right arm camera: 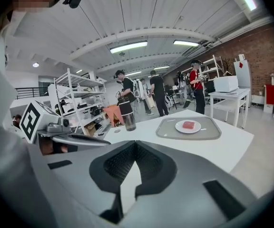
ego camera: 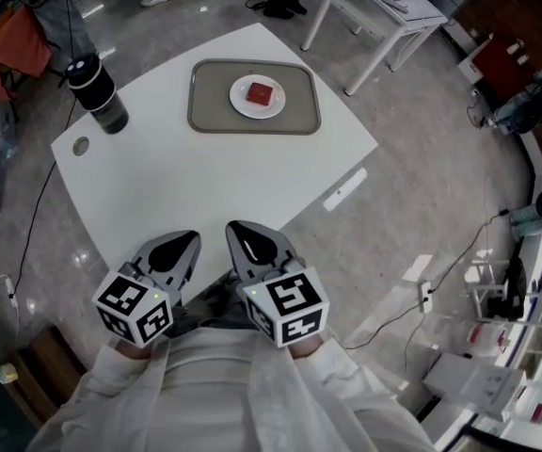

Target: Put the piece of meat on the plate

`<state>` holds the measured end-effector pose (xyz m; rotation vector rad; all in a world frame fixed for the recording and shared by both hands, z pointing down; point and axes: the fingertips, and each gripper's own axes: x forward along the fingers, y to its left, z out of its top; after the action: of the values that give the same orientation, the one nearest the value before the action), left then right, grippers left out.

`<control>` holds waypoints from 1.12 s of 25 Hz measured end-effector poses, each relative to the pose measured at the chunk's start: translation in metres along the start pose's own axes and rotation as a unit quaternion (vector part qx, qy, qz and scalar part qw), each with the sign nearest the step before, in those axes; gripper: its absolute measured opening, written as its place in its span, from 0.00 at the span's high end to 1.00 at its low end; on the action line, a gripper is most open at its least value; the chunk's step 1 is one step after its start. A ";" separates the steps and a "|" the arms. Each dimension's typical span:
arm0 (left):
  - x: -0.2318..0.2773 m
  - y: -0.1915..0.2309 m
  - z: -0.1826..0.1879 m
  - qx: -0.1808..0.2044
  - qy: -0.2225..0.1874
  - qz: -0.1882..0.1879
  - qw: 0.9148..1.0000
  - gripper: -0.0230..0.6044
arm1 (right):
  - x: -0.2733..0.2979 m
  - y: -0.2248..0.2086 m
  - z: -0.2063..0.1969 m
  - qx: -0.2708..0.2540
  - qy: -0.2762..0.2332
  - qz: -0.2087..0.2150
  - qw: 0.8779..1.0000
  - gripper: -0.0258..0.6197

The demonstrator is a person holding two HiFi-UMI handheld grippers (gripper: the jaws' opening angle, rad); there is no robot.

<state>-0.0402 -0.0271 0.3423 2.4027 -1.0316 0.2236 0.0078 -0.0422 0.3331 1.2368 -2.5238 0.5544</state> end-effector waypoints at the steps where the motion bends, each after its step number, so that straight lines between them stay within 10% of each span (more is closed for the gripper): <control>1: 0.001 -0.002 0.000 0.001 0.002 0.000 1.000 0.95 | -0.002 0.000 0.000 0.000 0.000 0.003 1.000 0.94; 28: 0.018 -0.009 0.005 0.004 0.007 0.036 0.999 0.95 | -0.010 -0.021 0.012 -0.026 -0.004 0.033 0.999 0.94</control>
<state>-0.0209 -0.0357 0.3406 2.3693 -1.1139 0.2709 0.0295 -0.0522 0.3226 1.1449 -2.5771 0.4970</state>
